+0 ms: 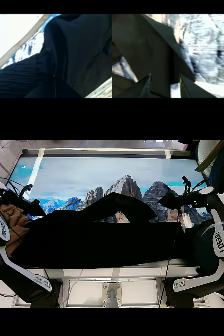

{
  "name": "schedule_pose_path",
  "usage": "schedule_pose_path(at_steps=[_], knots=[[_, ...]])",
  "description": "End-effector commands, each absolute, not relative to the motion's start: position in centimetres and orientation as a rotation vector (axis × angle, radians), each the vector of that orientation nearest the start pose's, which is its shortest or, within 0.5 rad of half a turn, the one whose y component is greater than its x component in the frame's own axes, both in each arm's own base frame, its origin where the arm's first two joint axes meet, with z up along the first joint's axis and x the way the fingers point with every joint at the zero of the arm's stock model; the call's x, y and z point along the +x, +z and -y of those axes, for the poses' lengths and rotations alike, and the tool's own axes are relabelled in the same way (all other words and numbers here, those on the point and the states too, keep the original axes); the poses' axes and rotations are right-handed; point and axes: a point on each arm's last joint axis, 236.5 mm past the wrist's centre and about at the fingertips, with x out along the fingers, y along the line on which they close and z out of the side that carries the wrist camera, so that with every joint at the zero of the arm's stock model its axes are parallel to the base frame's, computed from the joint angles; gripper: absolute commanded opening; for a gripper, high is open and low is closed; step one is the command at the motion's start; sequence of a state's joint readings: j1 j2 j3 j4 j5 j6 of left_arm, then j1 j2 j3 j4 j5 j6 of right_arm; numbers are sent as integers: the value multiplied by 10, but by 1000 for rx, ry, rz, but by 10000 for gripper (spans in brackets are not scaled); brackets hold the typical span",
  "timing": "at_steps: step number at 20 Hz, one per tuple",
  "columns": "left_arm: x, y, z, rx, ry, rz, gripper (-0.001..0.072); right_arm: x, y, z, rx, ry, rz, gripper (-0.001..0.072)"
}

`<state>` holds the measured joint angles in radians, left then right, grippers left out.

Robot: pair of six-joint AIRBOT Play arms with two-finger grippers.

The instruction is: Fold the clothes and pants, and hang the long-sleeved shirts on hangers.

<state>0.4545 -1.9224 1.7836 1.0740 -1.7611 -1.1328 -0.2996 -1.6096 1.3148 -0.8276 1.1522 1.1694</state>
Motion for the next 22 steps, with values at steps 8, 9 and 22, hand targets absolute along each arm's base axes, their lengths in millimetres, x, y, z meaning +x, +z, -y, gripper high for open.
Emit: schedule_pose_path(at_steps=[8, 9, 22], knots=[[403, -53, -96, -403, -402, -1612, 620, 448, -33, 4, 517, 270, -1232, 405], [404, -55, -93, -416, -413, -1615, 575, 448, -33, 4, 520, 272, -1232, 405], [409, -35, -68, -422, -534, -1561, 10, 448, -61, -3, 558, 268, -1288, 404]])
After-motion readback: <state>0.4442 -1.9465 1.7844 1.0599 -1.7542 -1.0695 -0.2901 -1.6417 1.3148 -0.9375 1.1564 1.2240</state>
